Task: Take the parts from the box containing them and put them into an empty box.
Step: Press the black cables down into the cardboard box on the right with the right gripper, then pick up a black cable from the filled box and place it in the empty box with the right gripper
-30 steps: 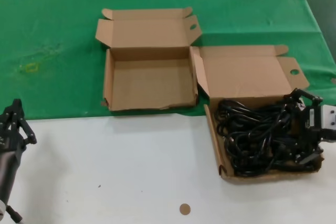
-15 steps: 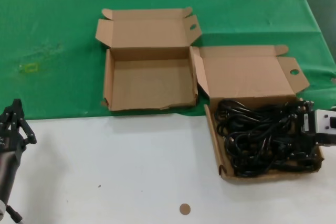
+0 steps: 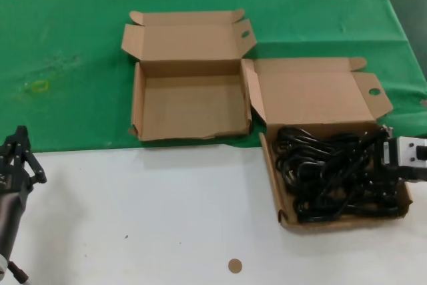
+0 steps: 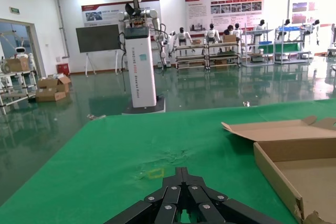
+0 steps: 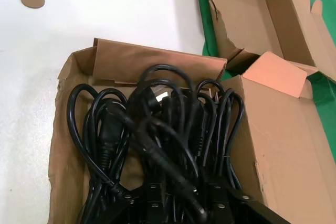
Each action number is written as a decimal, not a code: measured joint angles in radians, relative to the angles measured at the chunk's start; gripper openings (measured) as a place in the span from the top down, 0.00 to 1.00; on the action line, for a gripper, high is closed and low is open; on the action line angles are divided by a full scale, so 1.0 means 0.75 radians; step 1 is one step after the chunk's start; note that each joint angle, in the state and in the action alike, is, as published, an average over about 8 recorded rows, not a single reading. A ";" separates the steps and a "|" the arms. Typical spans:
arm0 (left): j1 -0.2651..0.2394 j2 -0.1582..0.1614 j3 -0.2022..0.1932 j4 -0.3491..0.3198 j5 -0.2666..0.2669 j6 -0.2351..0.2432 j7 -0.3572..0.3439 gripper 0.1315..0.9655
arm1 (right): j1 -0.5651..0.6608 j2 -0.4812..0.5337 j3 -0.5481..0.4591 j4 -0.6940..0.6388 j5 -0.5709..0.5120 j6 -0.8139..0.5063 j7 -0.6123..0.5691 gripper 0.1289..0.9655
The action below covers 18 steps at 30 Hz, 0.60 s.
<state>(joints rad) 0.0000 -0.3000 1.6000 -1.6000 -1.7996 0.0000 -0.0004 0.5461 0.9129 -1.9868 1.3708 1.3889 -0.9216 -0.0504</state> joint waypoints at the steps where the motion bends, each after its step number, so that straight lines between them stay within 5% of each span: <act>1: 0.000 0.000 0.000 0.000 0.000 0.000 0.000 0.99 | 0.002 -0.002 0.000 -0.002 -0.003 -0.002 -0.003 0.73; 6: 0.000 0.000 0.000 0.000 0.000 0.000 0.000 0.99 | 0.006 -0.001 0.001 0.002 -0.013 -0.018 -0.015 0.84; 18: 0.000 0.000 0.000 0.000 0.000 0.000 0.000 0.99 | 0.006 0.056 0.030 0.118 0.013 -0.101 0.051 0.89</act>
<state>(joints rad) 0.0000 -0.3000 1.6000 -1.6000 -1.7996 0.0000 -0.0004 0.5503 0.9545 -1.9640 1.4593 1.3984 -0.9975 -0.0119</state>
